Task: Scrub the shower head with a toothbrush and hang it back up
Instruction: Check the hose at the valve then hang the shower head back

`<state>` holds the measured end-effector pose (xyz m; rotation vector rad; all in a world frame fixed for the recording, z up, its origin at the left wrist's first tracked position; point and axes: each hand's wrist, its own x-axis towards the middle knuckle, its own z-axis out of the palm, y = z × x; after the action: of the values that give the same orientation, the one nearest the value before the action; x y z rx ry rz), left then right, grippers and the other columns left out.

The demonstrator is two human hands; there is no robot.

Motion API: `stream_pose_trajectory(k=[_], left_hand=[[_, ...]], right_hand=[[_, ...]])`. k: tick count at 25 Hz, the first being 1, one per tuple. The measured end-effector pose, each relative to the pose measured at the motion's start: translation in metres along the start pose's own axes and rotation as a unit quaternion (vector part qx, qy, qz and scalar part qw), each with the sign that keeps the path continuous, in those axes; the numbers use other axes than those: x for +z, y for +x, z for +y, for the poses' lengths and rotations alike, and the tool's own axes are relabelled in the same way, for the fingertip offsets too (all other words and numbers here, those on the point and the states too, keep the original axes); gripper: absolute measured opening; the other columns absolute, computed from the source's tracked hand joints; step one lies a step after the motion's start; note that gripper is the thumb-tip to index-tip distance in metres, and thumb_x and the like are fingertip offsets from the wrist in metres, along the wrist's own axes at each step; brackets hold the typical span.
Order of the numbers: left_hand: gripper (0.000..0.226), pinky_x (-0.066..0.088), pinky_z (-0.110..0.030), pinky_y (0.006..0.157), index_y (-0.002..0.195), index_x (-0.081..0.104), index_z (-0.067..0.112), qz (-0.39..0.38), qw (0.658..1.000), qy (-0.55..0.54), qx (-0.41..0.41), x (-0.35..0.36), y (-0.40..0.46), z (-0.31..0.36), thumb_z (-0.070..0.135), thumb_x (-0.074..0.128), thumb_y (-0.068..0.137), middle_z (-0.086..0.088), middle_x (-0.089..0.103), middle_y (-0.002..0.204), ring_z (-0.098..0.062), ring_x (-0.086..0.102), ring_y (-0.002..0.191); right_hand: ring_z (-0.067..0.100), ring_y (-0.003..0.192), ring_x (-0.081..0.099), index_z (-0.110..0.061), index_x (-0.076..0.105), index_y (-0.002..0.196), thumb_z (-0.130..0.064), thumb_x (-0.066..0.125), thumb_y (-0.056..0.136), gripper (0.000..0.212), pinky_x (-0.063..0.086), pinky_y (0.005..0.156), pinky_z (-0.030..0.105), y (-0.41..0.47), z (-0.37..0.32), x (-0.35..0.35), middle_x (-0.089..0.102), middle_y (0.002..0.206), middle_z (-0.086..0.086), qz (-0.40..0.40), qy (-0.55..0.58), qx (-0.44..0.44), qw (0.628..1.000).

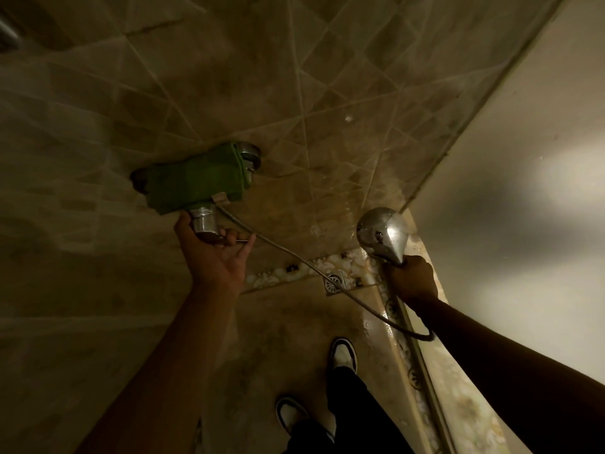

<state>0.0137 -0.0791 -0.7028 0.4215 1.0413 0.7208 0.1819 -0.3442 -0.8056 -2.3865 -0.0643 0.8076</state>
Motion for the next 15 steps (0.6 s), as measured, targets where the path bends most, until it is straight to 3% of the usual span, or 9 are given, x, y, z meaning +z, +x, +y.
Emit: stream_pose_trajectory(k=[4, 10, 15], left_hand=[[0.057, 0.046, -0.053, 0.095, 0.064, 0.047, 0.015, 0.004, 0.998, -0.018, -0.056, 0.007, -0.007, 0.007, 0.065, 0.039, 0.089, -0.003, 0.039, 0.061, -0.022, 0.045, 0.056], [0.055, 0.045, -0.054, 0.096, 0.063, 0.047, 0.014, 0.0, 0.997, -0.004, -0.08, 0.004, -0.01, 0.014, 0.061, 0.04, 0.091, -0.002, 0.04, 0.06, -0.021, 0.046, 0.056], [0.052, 0.045, -0.057, 0.098, 0.067, 0.048, 0.015, -0.003, 0.997, -0.009, -0.074, 0.002, -0.007, 0.012, 0.061, 0.041, 0.09, -0.001, 0.041, 0.063, -0.021, 0.047, 0.06]], right_hand=[[0.02, 0.071, 0.063, -0.01, 0.071, 0.085, -0.036, 0.062, 0.087, 0.027, 0.052, 0.062, 0.031, 0.006, -0.004, -0.006, 0.069, 0.077, 0.007, -0.017, -0.041, -0.028, 0.999], [0.027, 0.078, 0.065, -0.011, 0.07, 0.086, -0.032, 0.062, 0.086, 0.023, 0.058, 0.075, 0.041, 0.015, -0.005, -0.011, 0.069, 0.081, 0.01, -0.013, -0.052, -0.02, 0.998], [0.021, 0.069, 0.062, -0.013, 0.068, 0.082, -0.028, 0.062, 0.087, 0.017, 0.049, 0.06, 0.029, 0.014, -0.005, -0.013, 0.064, 0.071, 0.005, -0.018, -0.07, -0.031, 0.997]])
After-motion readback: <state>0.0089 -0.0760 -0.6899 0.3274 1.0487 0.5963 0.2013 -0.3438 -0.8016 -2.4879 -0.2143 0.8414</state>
